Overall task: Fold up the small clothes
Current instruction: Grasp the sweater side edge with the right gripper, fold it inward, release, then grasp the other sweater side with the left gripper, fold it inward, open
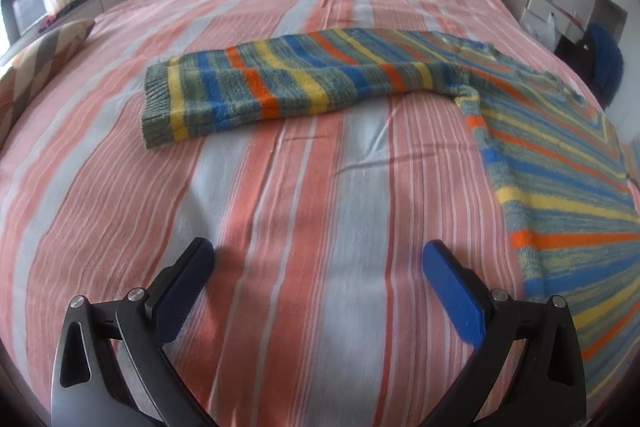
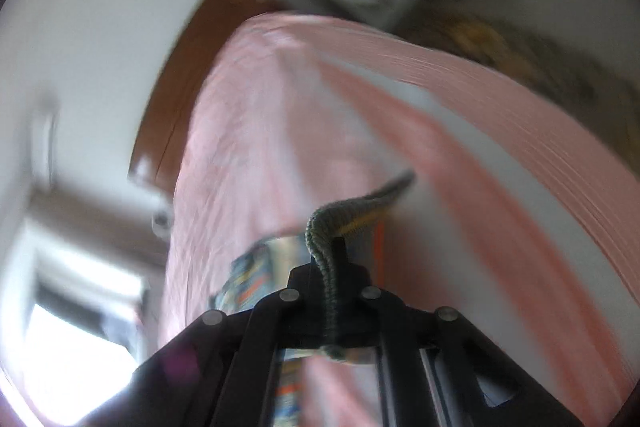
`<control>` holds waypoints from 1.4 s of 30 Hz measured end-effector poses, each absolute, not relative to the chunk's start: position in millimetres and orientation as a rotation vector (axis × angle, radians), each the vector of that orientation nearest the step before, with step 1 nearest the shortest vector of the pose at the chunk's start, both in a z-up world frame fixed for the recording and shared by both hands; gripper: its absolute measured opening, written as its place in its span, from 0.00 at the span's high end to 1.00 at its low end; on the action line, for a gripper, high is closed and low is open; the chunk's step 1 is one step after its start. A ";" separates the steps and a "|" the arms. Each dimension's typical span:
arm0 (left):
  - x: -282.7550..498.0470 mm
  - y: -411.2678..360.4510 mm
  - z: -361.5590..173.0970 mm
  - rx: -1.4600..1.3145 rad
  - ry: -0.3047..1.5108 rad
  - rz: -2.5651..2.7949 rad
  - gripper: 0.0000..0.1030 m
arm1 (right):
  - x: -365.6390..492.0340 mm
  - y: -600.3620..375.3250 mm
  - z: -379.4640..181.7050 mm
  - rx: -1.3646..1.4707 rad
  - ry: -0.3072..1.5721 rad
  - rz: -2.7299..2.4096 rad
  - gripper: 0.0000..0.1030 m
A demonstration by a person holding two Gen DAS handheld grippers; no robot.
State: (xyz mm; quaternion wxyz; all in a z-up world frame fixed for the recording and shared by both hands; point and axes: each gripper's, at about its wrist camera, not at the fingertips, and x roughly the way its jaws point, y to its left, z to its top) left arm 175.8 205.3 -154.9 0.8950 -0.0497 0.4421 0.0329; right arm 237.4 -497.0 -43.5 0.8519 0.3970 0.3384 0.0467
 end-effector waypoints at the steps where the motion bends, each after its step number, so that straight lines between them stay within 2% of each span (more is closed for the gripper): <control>1: 176.5 205.3 -155.5 -0.103 0.908 0.070 0.00 | 249.7 -460.9 -18.6 0.774 0.707 0.169 0.94; 5: 176.5 206.9 -156.4 -0.114 0.892 0.060 0.00 | 287.3 -348.4 16.3 0.641 0.745 0.352 0.95; 8: 174.3 206.9 -157.5 -0.109 0.871 0.057 0.00 | 309.9 -269.6 0.9 0.565 0.815 0.438 0.93; 9: 172.8 206.7 -157.7 -0.106 0.864 0.057 0.00 | 314.9 -251.2 -8.7 0.569 0.842 0.477 0.86; 10: 171.4 206.1 -157.7 -0.104 0.859 0.056 0.00 | 322.9 -229.5 -29.2 0.606 0.915 0.532 0.56; 11: 171.0 206.4 -157.7 -0.106 0.855 0.054 0.00 | 325.1 -219.2 -41.4 0.637 0.957 0.546 0.30; 16: 169.2 205.6 -159.3 -0.097 0.837 0.061 0.00 | 315.7 -234.6 -75.9 0.708 0.997 0.482 0.30; 21: 168.2 204.4 -159.8 -0.093 0.837 0.064 0.00 | 307.6 -302.9 -139.2 0.601 1.199 0.145 0.31; 23: 168.7 204.2 -159.8 -0.094 0.840 0.065 0.00 | 295.9 -318.4 -143.6 0.556 1.173 0.112 0.62; 24: 168.5 204.5 -160.1 -0.094 0.842 0.066 0.00 | 289.3 -323.1 -139.6 0.532 1.151 0.101 0.62; 25: 168.8 204.3 -160.2 -0.096 0.847 0.068 0.00 | 280.0 -325.8 -133.0 0.502 1.114 0.096 0.56; 26: 169.1 204.0 -159.9 -0.095 0.852 0.070 0.00 | 264.2 -325.5 -122.7 0.439 1.070 0.078 0.43; 28: 169.3 202.5 -157.8 -0.087 0.873 0.080 0.00 | 239.6 -323.5 -110.1 0.352 0.992 0.083 0.32; 32: 171.8 205.5 -136.5 -0.094 0.919 0.066 0.01 | 186.5 -337.7 -110.6 0.210 0.896 0.027 0.31; 38: 212.2 258.8 -69.0 -0.119 0.827 0.158 0.00 | 133.8 -367.8 -133.7 0.165 0.858 -0.027 0.30; 42: 259.1 322.3 -82.9 -0.270 0.934 0.269 0.01 | 131.1 -361.3 -146.0 0.129 0.811 -0.022 0.22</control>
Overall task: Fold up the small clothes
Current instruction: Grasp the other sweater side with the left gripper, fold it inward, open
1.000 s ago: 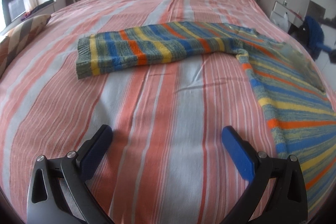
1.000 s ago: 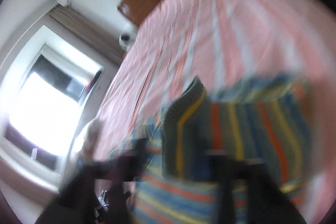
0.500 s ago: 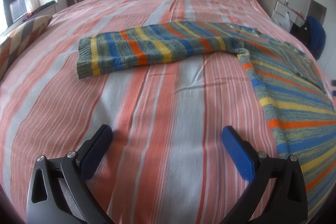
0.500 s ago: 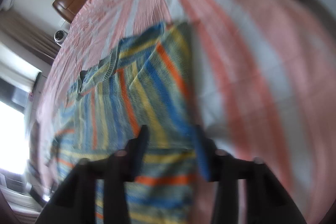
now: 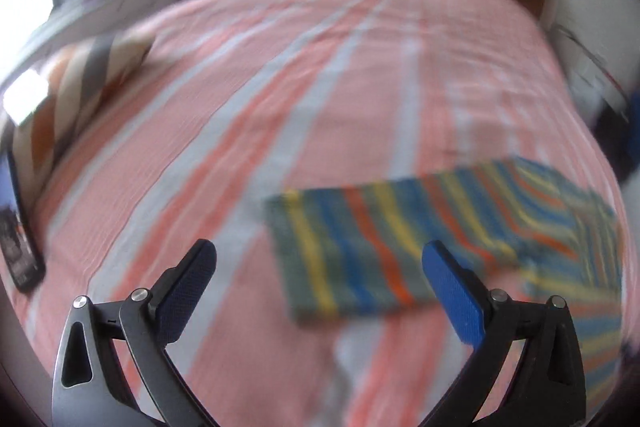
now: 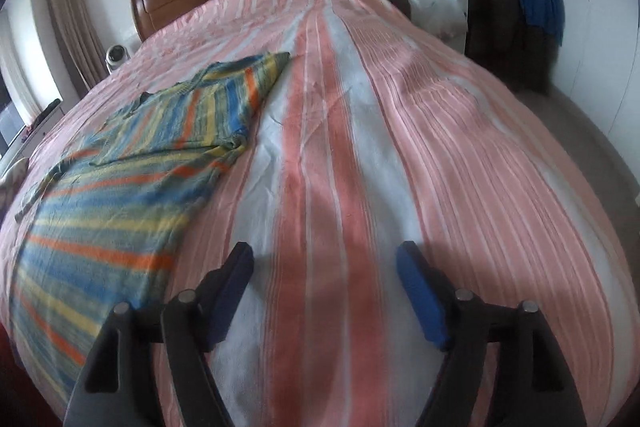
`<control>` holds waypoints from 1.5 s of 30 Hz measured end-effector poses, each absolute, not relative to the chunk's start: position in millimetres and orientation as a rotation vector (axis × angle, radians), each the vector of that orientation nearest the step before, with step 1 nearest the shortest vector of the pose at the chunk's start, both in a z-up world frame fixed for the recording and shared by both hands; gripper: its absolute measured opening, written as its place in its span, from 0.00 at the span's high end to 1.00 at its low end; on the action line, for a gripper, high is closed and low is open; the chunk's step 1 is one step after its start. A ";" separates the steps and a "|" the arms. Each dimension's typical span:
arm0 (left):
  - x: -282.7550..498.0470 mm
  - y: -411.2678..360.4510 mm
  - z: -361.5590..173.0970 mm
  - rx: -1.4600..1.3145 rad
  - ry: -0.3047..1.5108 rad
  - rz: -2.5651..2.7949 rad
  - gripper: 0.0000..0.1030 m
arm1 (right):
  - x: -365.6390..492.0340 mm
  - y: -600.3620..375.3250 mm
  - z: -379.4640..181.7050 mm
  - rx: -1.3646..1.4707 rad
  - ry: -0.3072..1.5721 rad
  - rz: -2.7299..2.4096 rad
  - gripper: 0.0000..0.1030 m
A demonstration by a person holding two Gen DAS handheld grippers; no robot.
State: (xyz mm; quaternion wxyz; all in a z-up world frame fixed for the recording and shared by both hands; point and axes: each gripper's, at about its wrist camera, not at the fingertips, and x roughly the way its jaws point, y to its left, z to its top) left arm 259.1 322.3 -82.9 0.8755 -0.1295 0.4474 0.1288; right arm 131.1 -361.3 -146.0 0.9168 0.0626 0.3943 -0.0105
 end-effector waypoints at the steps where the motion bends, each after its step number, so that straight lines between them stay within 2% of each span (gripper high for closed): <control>1: 267.9 336.8 -93.8 -0.318 0.971 0.301 0.02 | 133.7 -355.2 -150.1 0.091 0.816 -0.027 0.19; 3: 278.6 353.2 -112.6 -0.396 1.030 0.329 0.04 | 138.4 -349.6 -154.4 0.056 0.822 -0.036 0.16; 5: 284.9 356.5 -124.0 -0.474 1.056 0.291 0.19 | 139.3 -349.8 -155.8 0.046 0.821 -0.036 0.14; 6: 288.6 353.6 -126.5 -0.490 1.066 0.267 0.33 | 139.0 -349.5 -154.9 0.050 0.821 -0.035 0.14; 8: 294.3 339.6 -128.4 -0.453 1.078 0.229 0.67 | 139.2 -350.2 -156.4 0.061 0.813 -0.029 0.14; 9: 296.8 332.8 -128.9 -0.425 1.091 0.220 0.97 | 139.5 -349.8 -157.2 0.061 0.809 -0.028 0.14; 11: 300.1 319.2 -121.3 -0.391 1.094 0.227 0.97 | 141.0 -348.2 -158.6 0.057 0.805 -0.030 0.14; 15: 308.7 270.9 -61.0 -0.252 0.990 0.138 0.97 | 135.8 -351.4 -160.0 0.060 0.795 -0.027 0.14; 18: 320.4 203.7 -3.6 -0.171 0.910 -0.006 0.97 | 134.5 -352.3 -160.6 0.063 0.788 -0.024 0.14; 21: 331.6 135.2 28.0 -0.108 0.870 -0.133 0.97 | 133.4 -352.6 -161.0 0.062 0.785 -0.025 0.14; 24: 342.1 51.3 36.1 -0.051 0.864 -0.267 0.97 | 132.8 -352.7 -160.9 0.063 0.784 -0.024 0.14; 27: 348.7 -12.7 18.5 0.006 0.881 -0.329 0.96 | 132.9 -352.4 -161.1 0.062 0.784 -0.025 0.14; 29: 347.9 -50.1 -8.8 0.019 0.926 -0.358 0.90 | 132.9 -352.3 -161.2 0.062 0.784 -0.024 0.14; 30: 347.7 -67.0 -24.1 0.023 0.957 -0.366 0.75 | 133.2 -352.1 -161.1 0.063 0.783 -0.024 0.14; 31: 344.9 -81.9 -41.5 0.035 1.003 -0.375 0.54 | 133.1 -352.3 -161.1 0.063 0.782 -0.023 0.14; 32: 339.2 -92.2 -54.5 0.049 1.035 -0.381 0.48 | 132.9 -352.5 -161.2 0.063 0.781 -0.022 0.14; 33: 333.5 -97.0 -59.9 0.057 1.041 -0.394 0.43 | 133.0 -352.5 -160.8 0.063 0.780 -0.022 0.14; 36: 320.5 -81.0 -64.0 0.093 1.034 -0.410 0.38 | 132.4 -352.9 -160.9 0.066 0.779 -0.019 0.14; 40: 329.2 0.5 -52.4 0.102 0.980 -0.278 0.22 | 131.5 -353.4 -161.3 0.071 0.772 -0.016 0.14; 45: 343.8 102.4 -65.4 -0.094 1.040 -0.197 0.23 | 131.6 -353.2 -162.0 0.070 0.770 -0.016 0.14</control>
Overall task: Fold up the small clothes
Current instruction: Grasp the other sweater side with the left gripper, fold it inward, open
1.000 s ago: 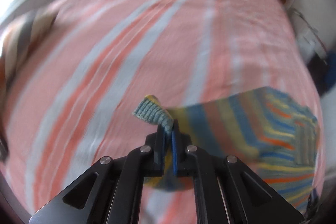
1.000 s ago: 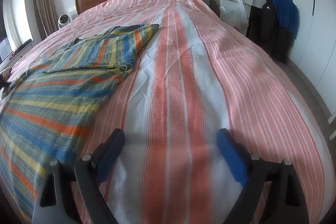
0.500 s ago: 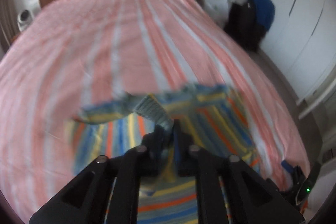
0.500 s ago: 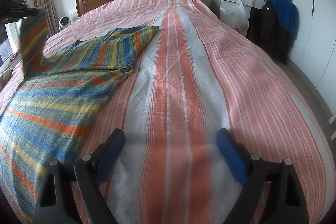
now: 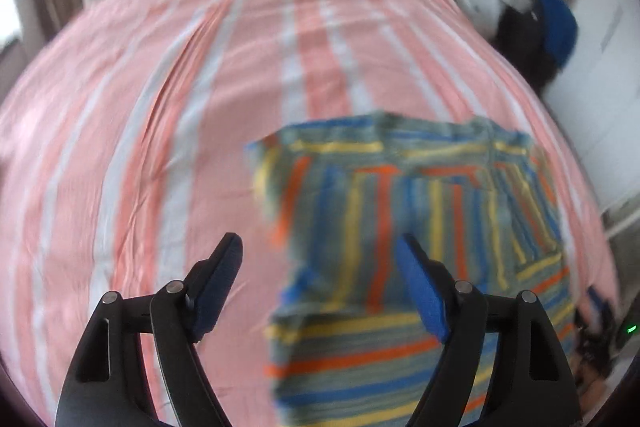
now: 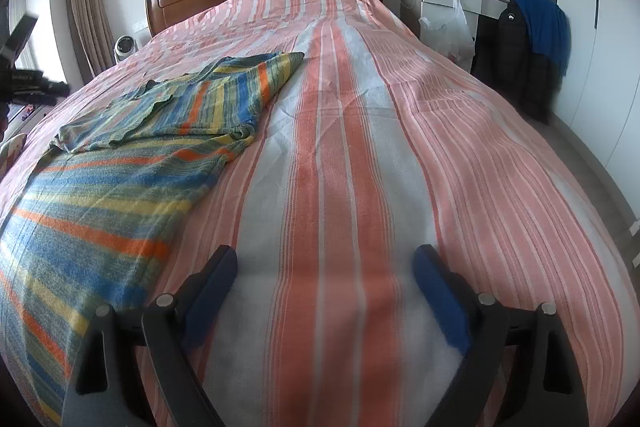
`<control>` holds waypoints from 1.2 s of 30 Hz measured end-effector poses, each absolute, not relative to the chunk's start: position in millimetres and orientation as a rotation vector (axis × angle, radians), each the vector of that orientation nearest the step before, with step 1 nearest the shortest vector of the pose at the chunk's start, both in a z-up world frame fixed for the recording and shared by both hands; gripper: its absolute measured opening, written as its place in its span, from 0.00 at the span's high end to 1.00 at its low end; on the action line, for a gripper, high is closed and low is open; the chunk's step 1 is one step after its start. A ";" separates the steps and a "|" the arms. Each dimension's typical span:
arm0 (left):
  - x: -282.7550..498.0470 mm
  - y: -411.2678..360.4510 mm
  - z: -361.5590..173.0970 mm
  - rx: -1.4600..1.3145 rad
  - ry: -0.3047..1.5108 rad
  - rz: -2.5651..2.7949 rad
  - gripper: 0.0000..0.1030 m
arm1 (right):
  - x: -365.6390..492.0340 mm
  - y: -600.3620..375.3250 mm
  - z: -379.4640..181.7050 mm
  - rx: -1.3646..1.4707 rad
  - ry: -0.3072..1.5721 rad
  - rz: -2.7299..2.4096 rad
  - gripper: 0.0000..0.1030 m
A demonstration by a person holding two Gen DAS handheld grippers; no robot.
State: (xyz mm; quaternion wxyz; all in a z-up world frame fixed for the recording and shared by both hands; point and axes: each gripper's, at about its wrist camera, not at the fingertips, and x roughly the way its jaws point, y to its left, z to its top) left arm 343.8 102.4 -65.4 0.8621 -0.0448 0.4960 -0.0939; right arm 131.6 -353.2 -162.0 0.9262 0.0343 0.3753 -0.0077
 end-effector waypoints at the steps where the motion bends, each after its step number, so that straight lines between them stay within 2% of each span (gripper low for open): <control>1: 341.7 114.7 -70.7 -0.132 1.051 -0.223 0.23 | 131.4 -353.1 -162.0 0.069 0.770 -0.017 0.14; 5: 317.9 117.4 -89.4 -0.118 1.032 -0.358 0.23 | 131.3 -353.3 -162.3 0.067 0.769 -0.018 0.14; 6: 315.2 109.5 -95.0 -0.076 1.032 -0.366 0.27 | 131.2 -352.9 -162.4 0.066 0.769 -0.019 0.14; 8: 315.6 91.0 -109.5 0.039 1.013 -0.329 0.45 | 131.0 -352.7 -162.6 0.063 0.769 -0.020 0.14; 10: 313.7 90.3 -120.4 0.048 0.970 -0.238 0.92 | 131.0 -352.5 -162.4 0.061 0.769 -0.021 0.14; 13: 300.5 118.4 -127.3 -0.127 0.902 -0.109 0.95 | 130.9 -352.1 -162.4 0.060 0.770 -0.022 0.14; 18: 286.2 124.6 -137.2 -0.166 0.896 -0.099 0.95 | 130.8 -352.1 -162.5 0.061 0.768 -0.021 0.14; 20: 288.2 123.1 -134.5 -0.148 0.929 -0.110 0.91 | 130.6 -352.5 -162.6 0.063 0.767 -0.019 0.14; 21: 288.7 124.3 -132.5 -0.149 0.943 -0.116 0.86 | 130.4 -352.7 -162.8 0.064 0.766 -0.019 0.14; 22: 288.0 126.4 -130.3 -0.158 0.962 -0.134 0.73 | 130.5 -352.7 -162.9 0.064 0.767 -0.019 0.14; 23: 286.6 128.3 -128.2 -0.170 0.972 -0.153 0.63 | 130.5 -352.9 -162.8 0.064 0.767 -0.019 0.14; 24: 283.6 131.1 -124.0 -0.182 0.970 -0.172 0.45 | 130.5 -352.7 -163.1 0.064 0.767 -0.019 0.14; 25: 280.2 133.5 -118.9 -0.186 0.952 -0.182 0.35 | 130.5 -352.7 -163.1 0.064 0.766 -0.019 0.14; 28: 276.6 140.4 -103.7 -0.197 0.887 -0.196 0.26 | 130.7 -352.7 -163.2 0.064 0.768 -0.019 0.13; 30: 285.1 146.0 -102.3 -0.214 0.876 -0.150 0.25 | 133.5 -353.6 -161.2 0.067 0.793 -0.004 0.12; 31: 293.2 149.3 -105.4 -0.233 0.880 -0.117 0.27 | 136.8 -354.3 -159.0 0.070 0.822 0.024 0.08; 32: 300.8 153.0 -110.3 -0.260 0.891 -0.091 0.30 | 139.9 -355.2 -156.5 0.070 0.849 0.054 0.06; 34: 313.9 160.8 -126.3 -0.331 0.934 -0.060 0.49 | 147.5 -355.5 -148.2 0.054 0.916 0.097 0.06; 36: 316.1 163.7 -139.6 -0.358 0.939 -0.058 0.49 | 157.1 -352.6 -131.8 0.055 0.964 0.143 0.09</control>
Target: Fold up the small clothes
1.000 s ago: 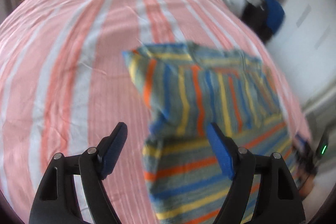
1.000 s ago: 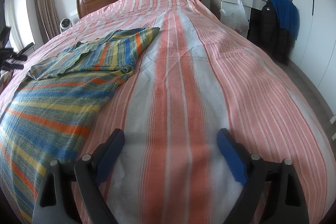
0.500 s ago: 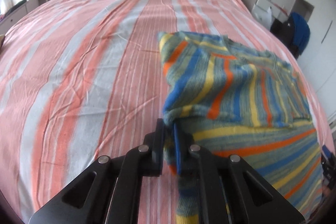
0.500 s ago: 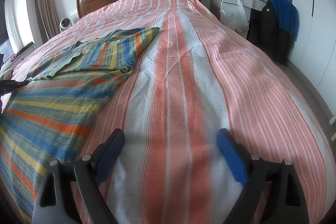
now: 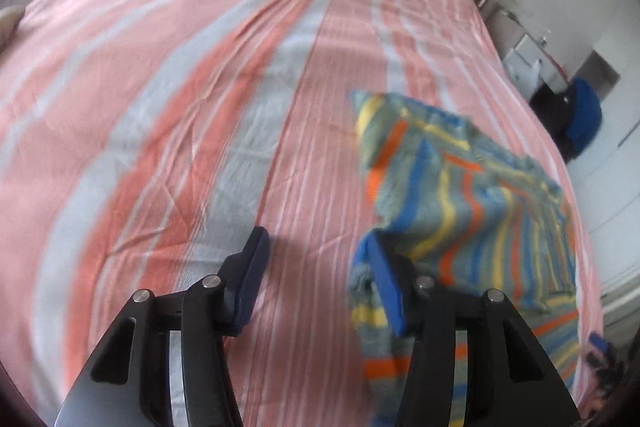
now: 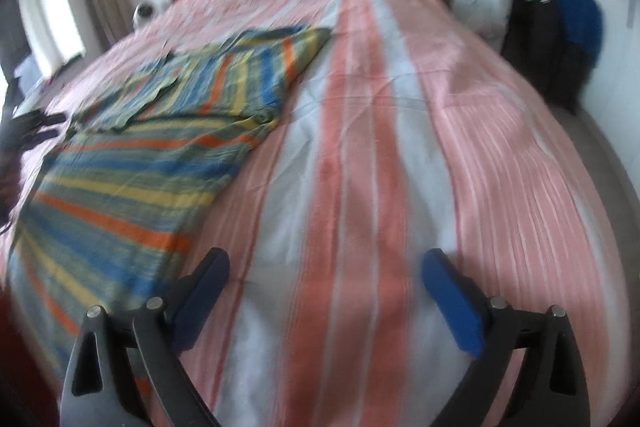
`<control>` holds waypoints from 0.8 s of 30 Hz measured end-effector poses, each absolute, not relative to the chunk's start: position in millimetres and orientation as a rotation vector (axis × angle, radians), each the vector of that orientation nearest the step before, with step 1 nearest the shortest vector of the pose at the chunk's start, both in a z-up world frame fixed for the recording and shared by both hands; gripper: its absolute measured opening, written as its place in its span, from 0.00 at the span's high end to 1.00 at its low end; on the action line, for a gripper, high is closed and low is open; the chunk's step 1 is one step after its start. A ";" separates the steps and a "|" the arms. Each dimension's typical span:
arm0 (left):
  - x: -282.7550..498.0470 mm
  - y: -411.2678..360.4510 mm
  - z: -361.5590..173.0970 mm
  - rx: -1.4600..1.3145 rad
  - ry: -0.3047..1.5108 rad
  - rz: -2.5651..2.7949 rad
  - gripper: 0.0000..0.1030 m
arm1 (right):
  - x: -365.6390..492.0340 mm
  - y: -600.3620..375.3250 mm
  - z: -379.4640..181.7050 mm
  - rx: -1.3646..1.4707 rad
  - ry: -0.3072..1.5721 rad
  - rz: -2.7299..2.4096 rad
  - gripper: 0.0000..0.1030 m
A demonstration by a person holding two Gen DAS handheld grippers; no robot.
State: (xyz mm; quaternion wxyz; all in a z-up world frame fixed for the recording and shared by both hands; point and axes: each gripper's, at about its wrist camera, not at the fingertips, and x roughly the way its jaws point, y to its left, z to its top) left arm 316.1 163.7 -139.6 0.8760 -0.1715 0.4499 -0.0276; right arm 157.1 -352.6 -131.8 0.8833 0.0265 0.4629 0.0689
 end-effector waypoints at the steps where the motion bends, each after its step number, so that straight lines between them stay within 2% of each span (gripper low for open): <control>1: 313.0 161.8 -141.6 -0.338 0.917 -0.062 0.49 | 163.0 -350.2 -118.6 0.084 0.959 0.172 0.09; 4: 307.4 157.3 -143.7 -0.296 0.890 -0.069 0.48 | 196.1 -337.3 -83.7 0.254 0.939 0.284 0.10; 6: 305.3 158.3 -146.4 -0.298 0.876 -0.071 0.48 | 233.9 -320.0 -75.4 0.421 0.970 0.386 0.21; 7: 304.6 158.2 -147.6 -0.298 0.870 -0.071 0.47 | 255.4 -308.1 -78.3 0.504 1.004 0.433 0.32; 8: 304.4 157.9 -148.4 -0.297 0.865 -0.071 0.47 | 280.4 -293.5 -86.3 0.587 1.049 0.471 0.38; 10: 303.6 156.4 -149.3 -0.287 0.858 -0.067 0.47 | 320.5 -267.4 -102.9 0.650 1.101 0.462 0.41; 13: 303.6 156.3 -149.5 -0.287 0.851 -0.069 0.47 | 356.2 -234.2 -122.9 0.601 1.153 0.400 0.42; 16: 300.9 159.4 -150.1 -0.304 0.839 -0.078 0.46 | 368.9 -219.4 -145.9 0.658 1.210 0.373 0.45; 18: 300.0 160.5 -149.8 -0.310 0.832 -0.085 0.45 | 372.6 -210.7 -146.8 0.672 1.198 0.401 0.72; 19: 299.8 160.5 -149.2 -0.309 0.829 -0.087 0.42 | 371.8 -207.6 -142.2 0.639 1.180 0.404 0.97; 20: 299.3 159.1 -148.9 -0.305 0.826 -0.093 0.40 | 367.6 -206.8 -128.1 0.562 1.113 0.382 0.97; 22: 299.7 152.7 -147.9 -0.279 0.828 -0.116 0.26 | 361.7 -210.7 -110.9 0.463 1.025 0.342 0.97; 24: 301.3 142.9 -146.8 -0.224 0.841 -0.109 0.22 | 358.2 -216.0 -109.7 0.398 1.007 0.289 0.97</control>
